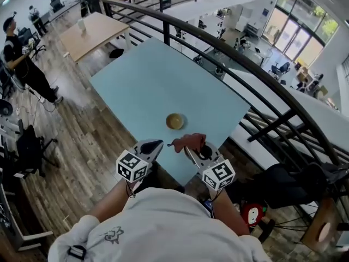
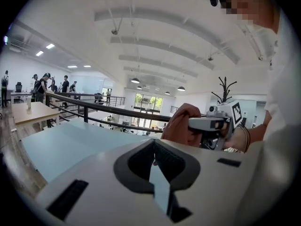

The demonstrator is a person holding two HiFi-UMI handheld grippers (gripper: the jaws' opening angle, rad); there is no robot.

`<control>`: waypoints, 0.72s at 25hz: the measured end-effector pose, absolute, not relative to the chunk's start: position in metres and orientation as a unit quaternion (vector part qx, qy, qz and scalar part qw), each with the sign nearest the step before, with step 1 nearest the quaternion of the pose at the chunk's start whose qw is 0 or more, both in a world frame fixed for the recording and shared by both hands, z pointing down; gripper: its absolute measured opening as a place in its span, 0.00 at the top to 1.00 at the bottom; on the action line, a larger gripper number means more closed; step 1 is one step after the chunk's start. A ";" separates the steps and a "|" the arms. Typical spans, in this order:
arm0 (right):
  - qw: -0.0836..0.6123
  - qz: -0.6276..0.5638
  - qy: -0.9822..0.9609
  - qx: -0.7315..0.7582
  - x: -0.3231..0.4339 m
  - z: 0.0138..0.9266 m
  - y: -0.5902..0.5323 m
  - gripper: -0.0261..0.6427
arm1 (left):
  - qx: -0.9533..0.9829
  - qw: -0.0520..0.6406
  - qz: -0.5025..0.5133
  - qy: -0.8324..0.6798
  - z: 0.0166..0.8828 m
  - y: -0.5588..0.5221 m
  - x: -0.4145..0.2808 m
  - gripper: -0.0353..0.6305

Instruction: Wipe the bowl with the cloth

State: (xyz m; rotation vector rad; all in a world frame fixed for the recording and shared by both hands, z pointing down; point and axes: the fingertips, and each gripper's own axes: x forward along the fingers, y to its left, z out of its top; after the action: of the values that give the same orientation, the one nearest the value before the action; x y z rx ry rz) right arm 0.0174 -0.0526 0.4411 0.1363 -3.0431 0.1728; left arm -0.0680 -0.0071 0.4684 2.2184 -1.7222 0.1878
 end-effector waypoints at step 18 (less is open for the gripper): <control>0.070 0.101 -0.972 0.198 -0.053 0.478 -0.128 0.80 | 0.858 0.203 0.085 -0.465 0.506 -0.115 -0.138 0.92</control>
State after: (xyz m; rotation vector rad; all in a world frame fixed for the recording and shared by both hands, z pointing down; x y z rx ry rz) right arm -0.0529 -0.1275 0.4783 0.5965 -2.9261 0.3033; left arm -0.1381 -0.1151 0.5057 2.3937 -1.2966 0.2379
